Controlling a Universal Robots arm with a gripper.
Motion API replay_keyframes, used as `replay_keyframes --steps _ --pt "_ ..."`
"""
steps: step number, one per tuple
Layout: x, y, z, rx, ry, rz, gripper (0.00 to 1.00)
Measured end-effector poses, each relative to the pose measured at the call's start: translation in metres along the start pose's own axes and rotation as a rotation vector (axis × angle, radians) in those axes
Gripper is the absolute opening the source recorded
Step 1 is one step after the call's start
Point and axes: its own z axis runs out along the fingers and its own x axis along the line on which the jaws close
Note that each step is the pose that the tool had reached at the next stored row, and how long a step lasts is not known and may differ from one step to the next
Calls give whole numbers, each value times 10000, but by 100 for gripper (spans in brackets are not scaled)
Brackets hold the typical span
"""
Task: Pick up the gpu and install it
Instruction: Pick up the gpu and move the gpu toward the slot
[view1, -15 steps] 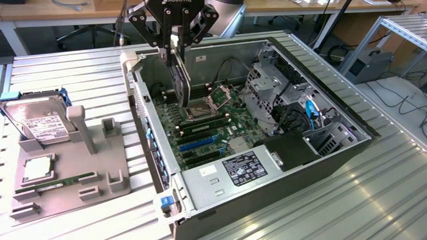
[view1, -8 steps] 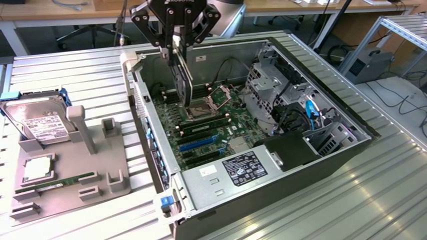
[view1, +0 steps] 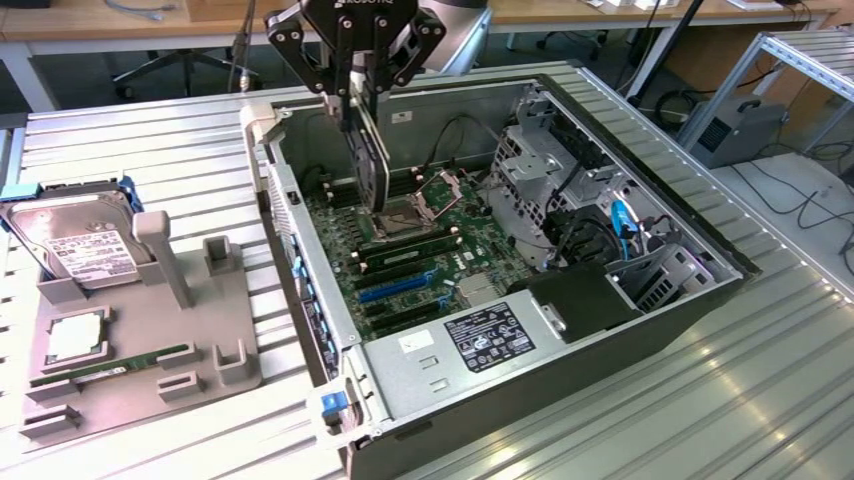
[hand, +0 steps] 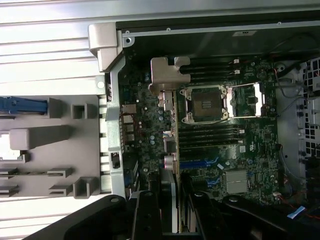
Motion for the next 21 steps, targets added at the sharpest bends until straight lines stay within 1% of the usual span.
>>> replay_keyframes --steps 21 --pt "-134 10 6 0 0 0 27"
